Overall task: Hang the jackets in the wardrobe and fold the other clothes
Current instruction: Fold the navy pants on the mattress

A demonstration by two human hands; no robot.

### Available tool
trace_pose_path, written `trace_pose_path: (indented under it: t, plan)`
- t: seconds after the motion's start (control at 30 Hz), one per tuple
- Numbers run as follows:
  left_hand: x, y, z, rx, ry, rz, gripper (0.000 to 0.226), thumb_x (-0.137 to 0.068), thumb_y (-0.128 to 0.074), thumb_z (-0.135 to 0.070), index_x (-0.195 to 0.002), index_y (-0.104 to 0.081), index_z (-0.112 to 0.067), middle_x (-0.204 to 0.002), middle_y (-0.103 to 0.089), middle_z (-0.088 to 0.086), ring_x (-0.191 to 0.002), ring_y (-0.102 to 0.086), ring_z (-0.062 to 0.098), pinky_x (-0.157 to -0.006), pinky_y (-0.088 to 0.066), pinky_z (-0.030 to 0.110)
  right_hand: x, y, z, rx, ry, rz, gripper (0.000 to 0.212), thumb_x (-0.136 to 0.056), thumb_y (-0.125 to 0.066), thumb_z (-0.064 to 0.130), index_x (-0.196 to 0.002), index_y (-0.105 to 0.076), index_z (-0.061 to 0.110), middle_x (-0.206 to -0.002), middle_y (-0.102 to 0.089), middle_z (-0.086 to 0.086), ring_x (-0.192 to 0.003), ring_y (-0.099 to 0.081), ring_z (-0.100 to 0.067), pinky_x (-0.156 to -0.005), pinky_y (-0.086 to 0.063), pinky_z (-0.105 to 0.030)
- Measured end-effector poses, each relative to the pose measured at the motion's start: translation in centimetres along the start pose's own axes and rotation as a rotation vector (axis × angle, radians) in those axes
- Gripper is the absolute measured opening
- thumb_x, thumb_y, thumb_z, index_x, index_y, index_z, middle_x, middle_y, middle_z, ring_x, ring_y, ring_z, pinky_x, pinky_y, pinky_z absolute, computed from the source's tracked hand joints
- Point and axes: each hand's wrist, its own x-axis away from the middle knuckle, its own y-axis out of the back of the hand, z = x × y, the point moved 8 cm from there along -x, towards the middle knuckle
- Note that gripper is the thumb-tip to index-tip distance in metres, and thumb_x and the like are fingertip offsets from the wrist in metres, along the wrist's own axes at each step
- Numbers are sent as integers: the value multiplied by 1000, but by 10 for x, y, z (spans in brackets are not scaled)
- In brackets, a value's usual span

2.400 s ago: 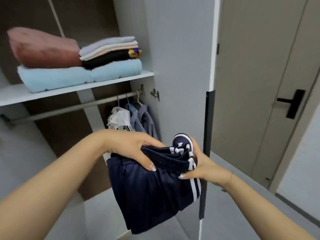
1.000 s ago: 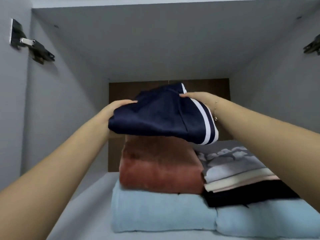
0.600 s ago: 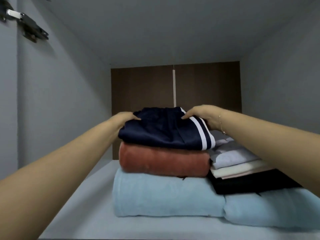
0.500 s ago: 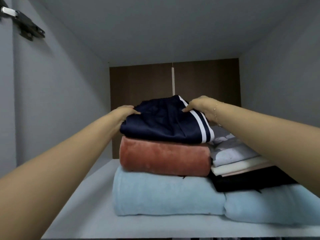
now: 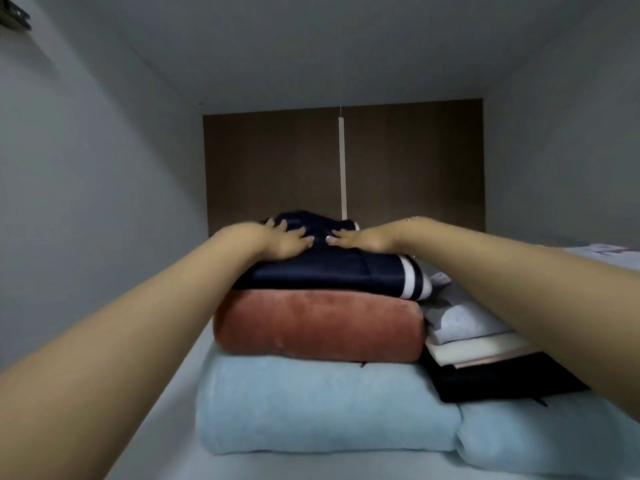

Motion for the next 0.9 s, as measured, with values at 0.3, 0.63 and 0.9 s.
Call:
trace_pose_path:
  t: [0.3,0.63,0.9]
  plan:
    - [9,-48,46,550,275,186,81,-90,-27,-76,-152,-30,-25,-152,-39,11,-131,-48,29,-112,-34,40,-42,-32,-16,21,-153,163,80,-92,-19,72,-153,-21,20,-159,-23,-9,-143,-28,-30,-119,-20,-44]
    - [52,11,16,458,13,-165,46,-106,-32,-41,-146,-44,-22,-154,-39,3,-138,-38,22,-107,-29,28,45,14,25,50,46,-96,62,-102,-27,54,-152,-30,17,-158,-28,-3,-144,-27,-22,-118,-19,-33]
    - [183,40,-29,144,-201,-964,52,-99,-36,-39,-147,-42,-22,-153,-41,8,-142,-34,24,-118,-17,48,253,16,32,535,-34,-645,66,-100,-31,55,-156,-13,27,-162,-18,2,-148,-18,-18,-117,-20,-35]
